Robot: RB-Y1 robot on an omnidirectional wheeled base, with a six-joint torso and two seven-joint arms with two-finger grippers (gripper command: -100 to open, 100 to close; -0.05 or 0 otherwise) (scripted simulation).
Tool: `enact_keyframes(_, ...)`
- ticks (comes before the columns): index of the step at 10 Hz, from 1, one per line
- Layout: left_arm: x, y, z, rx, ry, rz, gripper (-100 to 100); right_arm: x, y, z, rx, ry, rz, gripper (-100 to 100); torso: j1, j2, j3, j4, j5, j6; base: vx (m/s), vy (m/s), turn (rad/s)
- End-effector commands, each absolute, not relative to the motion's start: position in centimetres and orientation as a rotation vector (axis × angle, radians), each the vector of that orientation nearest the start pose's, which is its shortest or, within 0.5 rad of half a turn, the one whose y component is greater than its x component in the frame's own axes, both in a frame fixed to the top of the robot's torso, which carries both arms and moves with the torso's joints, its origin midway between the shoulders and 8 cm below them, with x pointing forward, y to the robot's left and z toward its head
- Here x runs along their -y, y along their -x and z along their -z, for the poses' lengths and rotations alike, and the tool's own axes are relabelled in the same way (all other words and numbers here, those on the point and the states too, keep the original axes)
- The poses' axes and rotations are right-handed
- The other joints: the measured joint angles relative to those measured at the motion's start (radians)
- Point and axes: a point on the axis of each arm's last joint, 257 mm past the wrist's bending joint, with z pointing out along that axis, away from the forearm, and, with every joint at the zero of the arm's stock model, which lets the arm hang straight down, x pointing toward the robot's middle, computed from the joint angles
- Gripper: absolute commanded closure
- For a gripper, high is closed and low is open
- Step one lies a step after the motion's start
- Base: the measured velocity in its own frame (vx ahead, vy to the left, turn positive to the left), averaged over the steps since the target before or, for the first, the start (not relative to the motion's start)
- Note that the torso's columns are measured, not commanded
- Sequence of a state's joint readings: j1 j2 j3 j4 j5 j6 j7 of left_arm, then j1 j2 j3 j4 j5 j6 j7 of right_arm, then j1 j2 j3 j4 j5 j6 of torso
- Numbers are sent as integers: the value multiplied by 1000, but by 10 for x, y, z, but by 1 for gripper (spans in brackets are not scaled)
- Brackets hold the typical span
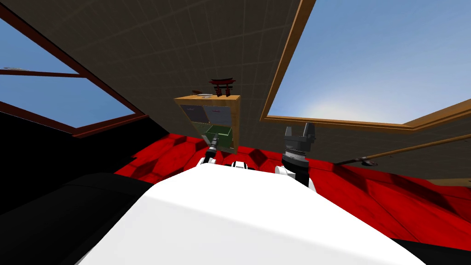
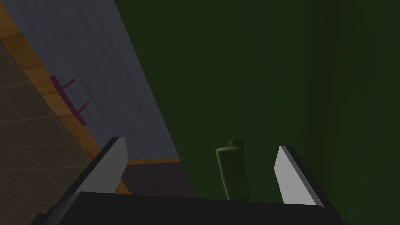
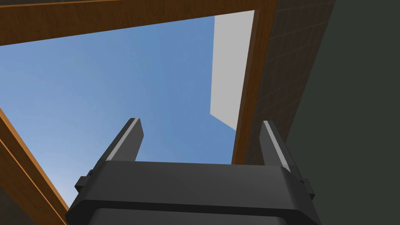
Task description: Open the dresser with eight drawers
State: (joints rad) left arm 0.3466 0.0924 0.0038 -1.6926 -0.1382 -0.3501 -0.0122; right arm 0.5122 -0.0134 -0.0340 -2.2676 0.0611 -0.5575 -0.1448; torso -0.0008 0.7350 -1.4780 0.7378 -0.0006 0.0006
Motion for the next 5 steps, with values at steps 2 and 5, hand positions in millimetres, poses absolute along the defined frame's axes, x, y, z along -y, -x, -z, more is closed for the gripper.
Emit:
enact_keyframes(2,-285,-440,214,-1188,948,1043,-100,281,-335,-26,-603,-631,-1371,0,1,5,3,1,1,-1,-9,-4,-12)
enact_keyframes(5,-286,-441,203,-1185,949,1041,-100,281,-335,-26,-603,-631,-1371,0,-1,6,3,4,-2,-1,-19,-6,-14)
